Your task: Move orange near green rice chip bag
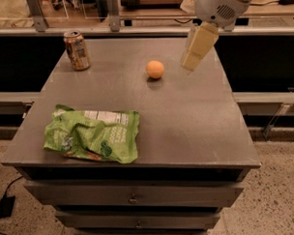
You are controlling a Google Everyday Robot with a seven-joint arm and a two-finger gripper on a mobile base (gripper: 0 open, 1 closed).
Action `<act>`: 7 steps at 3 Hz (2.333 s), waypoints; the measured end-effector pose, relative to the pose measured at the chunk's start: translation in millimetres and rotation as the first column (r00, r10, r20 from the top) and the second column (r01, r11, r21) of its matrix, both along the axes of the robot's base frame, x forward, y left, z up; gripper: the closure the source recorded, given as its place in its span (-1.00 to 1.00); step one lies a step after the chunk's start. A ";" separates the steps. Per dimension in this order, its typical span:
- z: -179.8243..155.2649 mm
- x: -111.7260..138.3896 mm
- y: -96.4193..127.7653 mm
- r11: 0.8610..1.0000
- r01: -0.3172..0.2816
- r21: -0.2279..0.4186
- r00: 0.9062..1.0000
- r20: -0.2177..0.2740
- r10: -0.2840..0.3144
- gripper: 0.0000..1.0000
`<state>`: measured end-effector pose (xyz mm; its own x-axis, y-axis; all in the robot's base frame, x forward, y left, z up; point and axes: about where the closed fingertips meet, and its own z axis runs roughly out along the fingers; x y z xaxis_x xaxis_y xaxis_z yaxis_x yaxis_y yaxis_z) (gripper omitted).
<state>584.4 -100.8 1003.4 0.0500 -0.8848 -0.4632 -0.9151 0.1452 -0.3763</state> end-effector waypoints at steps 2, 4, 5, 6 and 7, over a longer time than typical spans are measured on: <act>-20.1 34.9 15.3 0.992 0.006 0.123 1.000 -0.001 -0.006 -1.00; -76.3 110.1 33.3 0.948 0.127 0.293 0.992 -0.047 -0.118 -1.00; -99.2 122.4 31.3 0.929 0.179 0.325 0.984 -0.074 -0.164 -1.00; -131.6 129.7 37.6 0.900 0.228 0.371 0.973 -0.122 -0.196 -1.00; -145.6 133.9 45.5 0.882 0.247 0.402 0.968 -0.151 -0.202 -1.00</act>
Offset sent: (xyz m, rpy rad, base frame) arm 0.0577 0.0226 -0.0318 0.2326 -0.0045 0.0042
